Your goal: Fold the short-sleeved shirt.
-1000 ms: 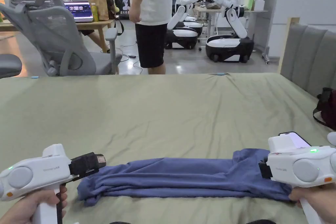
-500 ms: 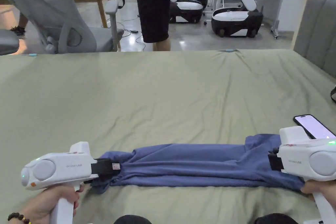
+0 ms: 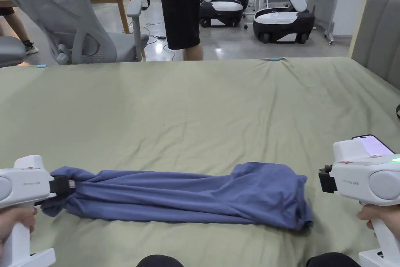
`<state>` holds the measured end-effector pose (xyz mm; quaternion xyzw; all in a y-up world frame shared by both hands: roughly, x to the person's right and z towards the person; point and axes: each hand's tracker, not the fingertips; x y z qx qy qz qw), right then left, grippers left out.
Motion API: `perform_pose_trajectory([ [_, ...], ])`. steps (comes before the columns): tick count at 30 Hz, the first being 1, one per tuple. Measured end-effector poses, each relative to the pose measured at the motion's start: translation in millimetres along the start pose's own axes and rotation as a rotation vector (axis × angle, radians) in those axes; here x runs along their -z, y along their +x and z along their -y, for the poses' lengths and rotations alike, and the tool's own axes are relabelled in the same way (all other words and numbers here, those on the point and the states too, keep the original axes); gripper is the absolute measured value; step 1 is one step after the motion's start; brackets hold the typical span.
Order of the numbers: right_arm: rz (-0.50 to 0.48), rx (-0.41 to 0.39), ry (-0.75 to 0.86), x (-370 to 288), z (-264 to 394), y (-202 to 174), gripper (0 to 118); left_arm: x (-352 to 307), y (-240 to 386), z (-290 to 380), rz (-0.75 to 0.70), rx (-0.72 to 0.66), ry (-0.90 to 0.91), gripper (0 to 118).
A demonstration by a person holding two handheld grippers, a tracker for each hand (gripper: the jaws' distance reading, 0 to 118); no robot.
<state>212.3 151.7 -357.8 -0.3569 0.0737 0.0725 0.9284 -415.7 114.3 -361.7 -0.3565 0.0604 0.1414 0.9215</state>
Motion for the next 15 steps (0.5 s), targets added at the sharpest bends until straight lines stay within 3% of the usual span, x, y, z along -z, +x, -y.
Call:
perform_pose_trajectory([
  [6, -0.012, -0.003, 0.005, 2.6, -3.6, -4.9, 0, -24.3, 13.9, 0.6, 0.06, 0.007, 0.014, 17],
  [11, -0.022, -0.019, 0.002, 3.9, -5.5, -13.0, 0, -51.6, 98.9, 1.3, 0.421, 0.025, 0.009, 17],
  [15, -0.027, -0.024, 0.01, -1.4, -6.6, -14.7, 0, -30.3, 175.6, 14.6, 0.522, 0.196, -0.091, 17],
])
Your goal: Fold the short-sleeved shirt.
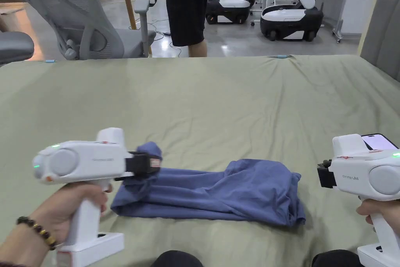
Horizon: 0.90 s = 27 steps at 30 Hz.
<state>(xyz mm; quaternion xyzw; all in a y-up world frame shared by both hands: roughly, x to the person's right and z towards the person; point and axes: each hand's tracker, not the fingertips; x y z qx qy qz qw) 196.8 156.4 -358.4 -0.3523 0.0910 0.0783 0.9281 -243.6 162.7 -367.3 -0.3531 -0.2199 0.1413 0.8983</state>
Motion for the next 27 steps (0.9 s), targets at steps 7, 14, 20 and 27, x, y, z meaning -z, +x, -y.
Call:
perform_pose_trajectory([
  [7, 0.003, 0.036, 0.038, -23.7, 4.9, 7.4, 0, 103.2, -10.0, 18.7, -0.136, -0.013, -0.223, 18],
  [14, -0.009, 0.011, 0.05, -27.0, -1.5, 6.2, 0, 41.6, 12.2, -10.4, -0.108, 0.04, -0.075, 118],
  [20, -0.079, 0.008, 0.107, -34.3, -13.2, -15.1, 0, -8.2, -12.7, -23.5, -0.193, -0.032, -0.005, 111],
  [27, -0.125, -0.021, 0.108, -32.7, -12.7, -34.7, 0, 7.6, -33.0, 14.2, -0.234, -0.042, -0.113, 0],
])
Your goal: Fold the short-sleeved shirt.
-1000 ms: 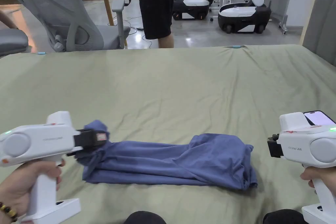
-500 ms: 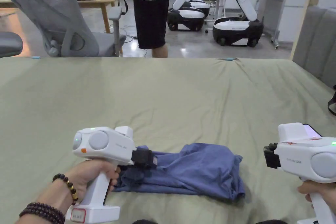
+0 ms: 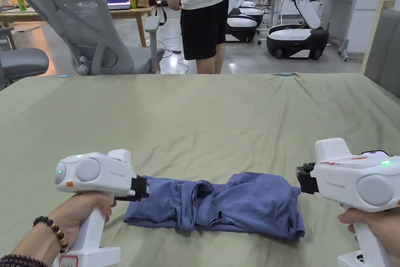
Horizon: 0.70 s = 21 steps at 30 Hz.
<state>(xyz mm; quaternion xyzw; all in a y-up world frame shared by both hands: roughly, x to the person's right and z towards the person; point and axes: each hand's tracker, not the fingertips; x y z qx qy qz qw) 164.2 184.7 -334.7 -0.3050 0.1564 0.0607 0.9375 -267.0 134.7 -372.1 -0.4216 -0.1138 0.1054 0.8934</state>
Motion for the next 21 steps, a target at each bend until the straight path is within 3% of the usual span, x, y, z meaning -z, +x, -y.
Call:
perform_pose_trajectory([
  [7, 0.023, 0.002, -0.016, -3.1, 6.4, 7.0, 0, 40.3, 35.9, 8.5, 0.17, 0.042, -0.053, 0],
  [14, 0.044, 0.021, -0.044, -5.0, 18.5, 15.1, 0, 97.6, 83.9, 10.9, 0.178, 0.034, -0.085, 0],
  [19, 0.048, 0.032, -0.053, -4.2, 21.3, 15.0, 0, 82.4, 72.5, -0.4, 0.203, 0.008, -0.097, 0],
  [21, 0.043, 0.038, -0.044, -4.4, 21.2, 14.2, 0, 56.6, 63.8, -3.4, 0.233, 0.0, -0.004, 0],
])
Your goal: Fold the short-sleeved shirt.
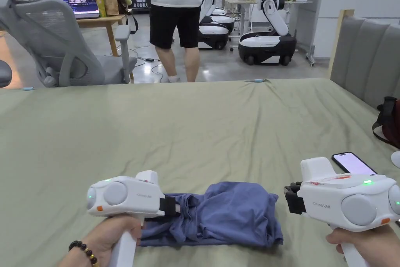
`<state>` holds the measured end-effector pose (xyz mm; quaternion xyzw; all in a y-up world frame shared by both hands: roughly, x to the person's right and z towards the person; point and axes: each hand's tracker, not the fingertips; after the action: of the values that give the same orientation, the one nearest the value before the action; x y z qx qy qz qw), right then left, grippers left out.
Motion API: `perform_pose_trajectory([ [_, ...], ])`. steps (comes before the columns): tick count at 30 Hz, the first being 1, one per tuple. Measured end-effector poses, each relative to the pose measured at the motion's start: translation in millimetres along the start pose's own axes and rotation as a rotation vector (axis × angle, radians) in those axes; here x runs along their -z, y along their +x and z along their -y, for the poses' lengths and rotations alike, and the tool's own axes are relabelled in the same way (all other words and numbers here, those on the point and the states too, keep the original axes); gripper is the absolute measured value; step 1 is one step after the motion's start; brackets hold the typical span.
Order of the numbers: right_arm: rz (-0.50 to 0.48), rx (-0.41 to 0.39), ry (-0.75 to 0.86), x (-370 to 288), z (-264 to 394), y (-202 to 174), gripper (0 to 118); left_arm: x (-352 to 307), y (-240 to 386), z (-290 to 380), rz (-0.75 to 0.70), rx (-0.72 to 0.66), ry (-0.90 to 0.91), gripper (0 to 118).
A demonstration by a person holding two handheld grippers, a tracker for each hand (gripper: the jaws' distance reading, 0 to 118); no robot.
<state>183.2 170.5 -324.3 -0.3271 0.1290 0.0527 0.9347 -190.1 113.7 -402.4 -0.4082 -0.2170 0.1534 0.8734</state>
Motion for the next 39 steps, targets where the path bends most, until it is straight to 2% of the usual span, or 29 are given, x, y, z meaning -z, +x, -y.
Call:
perform_pose_trajectory([
  [3, -0.005, -0.002, 0.001, 3.6, -3.4, -3.8, 0, -41.1, -13.5, -4.8, 0.045, -0.032, 0.098, 0],
  [6, -0.016, -0.005, 0.007, 8.8, -7.5, -10.1, 0, -67.4, -31.7, -8.3, -0.033, -0.023, 0.136, 0],
  [13, -0.057, -0.005, 0.014, 15.9, -9.7, -26.2, 0, -90.2, -63.2, 3.7, -0.06, -0.067, 0.146, 0],
  [14, -0.06, -0.011, 0.011, 16.1, -9.4, -27.8, 0, -89.4, -63.4, 6.1, -0.06, -0.069, 0.146, 6],
  [15, -0.065, -0.016, 0.009, 16.6, -9.0, -28.2, 0, -87.1, -66.8, 7.1, -0.062, -0.076, 0.144, 28],
  [16, -0.067, -0.018, 0.007, 16.5, -8.8, -28.2, 0, -84.9, -70.0, 8.0, -0.079, -0.089, 0.146, 63],
  [17, -0.069, -0.018, 0.006, 16.4, -8.8, -28.0, 0, -81.8, -73.5, 9.5, -0.108, -0.101, 0.162, 74],
  [18, -0.07, -0.017, 0.005, 16.2, -8.6, -27.8, 0, -77.6, -75.3, 10.3, -0.151, -0.104, 0.174, 74],
  [19, -0.067, -0.017, 0.005, 15.9, -8.1, -27.0, 0, -73.2, -78.1, 12.5, -0.187, -0.111, 0.179, 103],
  [20, -0.062, -0.017, 0.004, 15.6, -7.9, -26.0, 0, -69.5, -80.7, 14.7, -0.187, -0.116, 0.177, 116],
  [21, -0.057, -0.016, 0.003, 15.3, -7.7, -24.8, 0, -66.9, -83.5, 15.6, -0.167, -0.125, 0.171, 114],
  [23, -0.051, -0.013, 0.002, 14.3, -6.6, -21.9, 0, -49.0, -93.6, 14.0, -0.122, -0.154, 0.129, 85],
  [26, -0.04, -0.008, -0.002, 13.1, -4.9, -18.4, 0, -25.7, -91.5, 16.6, -0.127, -0.149, 0.068, 63],
  [27, -0.037, -0.006, -0.003, 12.4, -4.1, -17.1, 0, -21.0, -89.5, 18.9, -0.126, -0.156, 0.08, 44],
  [28, -0.034, -0.003, -0.005, 11.9, -3.5, -15.9, 0, -18.8, -89.4, 19.8, -0.129, -0.179, 0.093, 14],
  [29, -0.032, 0.001, -0.006, 11.4, -2.8, -14.4, 0, -17.4, -90.4, 19.7, -0.073, -0.23, 0.091, 14],
  [34, -0.016, -0.006, -0.013, 10.6, -3.0, -9.3, 0, -35.3, -97.6, 17.5, -0.13, -0.167, 0.125, 14],
  [37, -0.009, 0.003, -0.004, 8.0, -3.7, -6.3, 0, -55.3, -117.6, 15.8, -0.132, -0.206, 0.154, 13],
  [39, -0.005, 0.009, 0.003, 4.6, -2.9, -4.7, 0, -73.4, -132.7, 18.0, -0.213, -0.214, 0.194, 13],
])
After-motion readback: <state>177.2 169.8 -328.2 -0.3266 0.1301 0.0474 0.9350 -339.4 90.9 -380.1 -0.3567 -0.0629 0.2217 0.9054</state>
